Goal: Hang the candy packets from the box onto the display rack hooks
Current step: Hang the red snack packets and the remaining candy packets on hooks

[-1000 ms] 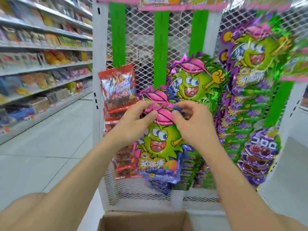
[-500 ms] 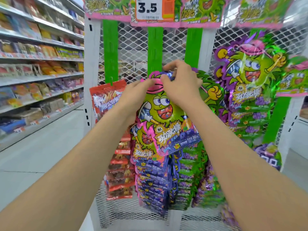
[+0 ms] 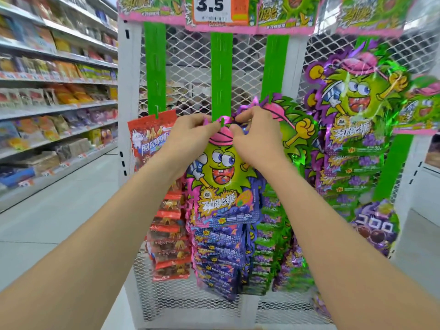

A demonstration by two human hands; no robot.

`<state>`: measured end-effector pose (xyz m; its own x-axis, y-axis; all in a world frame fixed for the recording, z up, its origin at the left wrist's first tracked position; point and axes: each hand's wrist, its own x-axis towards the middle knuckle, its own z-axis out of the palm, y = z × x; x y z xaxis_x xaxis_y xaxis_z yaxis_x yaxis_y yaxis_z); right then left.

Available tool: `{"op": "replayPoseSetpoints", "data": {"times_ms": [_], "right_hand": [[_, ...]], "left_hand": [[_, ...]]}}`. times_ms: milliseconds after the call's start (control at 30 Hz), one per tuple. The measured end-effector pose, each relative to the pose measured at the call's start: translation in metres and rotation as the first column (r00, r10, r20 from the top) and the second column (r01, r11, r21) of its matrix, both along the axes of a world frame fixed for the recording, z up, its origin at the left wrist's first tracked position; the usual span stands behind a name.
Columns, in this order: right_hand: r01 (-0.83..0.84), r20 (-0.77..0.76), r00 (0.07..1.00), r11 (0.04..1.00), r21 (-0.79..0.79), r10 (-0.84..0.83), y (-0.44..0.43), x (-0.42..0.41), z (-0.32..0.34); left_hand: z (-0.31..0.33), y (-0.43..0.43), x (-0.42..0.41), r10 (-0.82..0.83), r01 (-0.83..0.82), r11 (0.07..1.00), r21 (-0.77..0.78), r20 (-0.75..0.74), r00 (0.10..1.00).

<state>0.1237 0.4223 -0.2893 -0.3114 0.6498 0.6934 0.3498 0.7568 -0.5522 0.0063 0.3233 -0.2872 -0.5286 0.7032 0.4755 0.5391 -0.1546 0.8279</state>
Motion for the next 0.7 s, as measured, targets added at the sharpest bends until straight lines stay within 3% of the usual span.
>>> {"op": "replayPoseSetpoints", "data": {"times_ms": [67, 133, 200, 267, 367, 433, 467, 533, 600, 633, 700], "right_hand": [[0.006, -0.046, 0.999, 0.997, 0.074, -0.002, 0.005, 0.002, -0.013], [0.084, -0.066, 0.995, 0.976, 0.2, -0.072, 0.005, 0.006, -0.024], [0.116, -0.1, 0.991, 0.941, 0.319, -0.088, -0.008, 0.016, -0.041], [0.003, -0.129, 0.991, 0.947, 0.322, 0.041, -0.031, 0.03, -0.069], [-0.238, 0.018, 0.971, 0.971, 0.017, 0.238, -0.064, 0.049, -0.133], [-0.249, 0.312, 0.897, 0.941, -0.231, 0.314, -0.07, 0.056, -0.189], [-0.22, 0.459, 0.809, 0.914, -0.341, 0.366, -0.069, 0.057, -0.219], [-0.111, 0.652, 0.585, 0.844, -0.525, 0.483, -0.068, 0.06, -0.273], [0.062, 0.689, 0.431, 0.742, -0.668, 0.584, -0.069, 0.066, -0.326], [0.142, 0.676, 0.403, 0.688, -0.712, 0.617, -0.071, 0.072, -0.35], [0.265, 0.682, 0.393, 0.635, -0.726, 0.617, -0.074, 0.081, -0.402]], "left_hand": [[-0.014, 0.0, 0.002, 0.162, -0.134, 0.983, 0.126, -0.251, 0.954], [-0.034, 0.003, -0.002, 0.306, -0.226, 0.947, 0.229, -0.427, 0.851], [-0.054, -0.001, -0.001, 0.383, -0.259, 0.917, 0.302, -0.493, 0.781], [-0.072, -0.01, 0.003, 0.431, -0.262, 0.896, 0.358, -0.563, 0.705], [-0.108, -0.025, 0.006, 0.497, -0.267, 0.865, 0.425, -0.657, 0.567], [-0.144, -0.037, 0.01, 0.509, -0.246, 0.859, 0.45, -0.69, 0.514], [-0.165, -0.042, 0.013, 0.483, -0.208, 0.872, 0.443, -0.706, 0.518], [-0.215, -0.052, 0.022, 0.314, -0.104, 0.946, 0.309, -0.783, 0.537], [-0.27, -0.061, 0.028, 0.011, -0.017, 1.0, 0.002, -0.85, 0.527], [-0.297, -0.065, 0.03, -0.176, 0.01, 0.979, -0.204, -0.819, 0.546], [-0.341, -0.076, 0.034, -0.457, 0.027, 0.818, -0.575, -0.62, 0.637]]}}
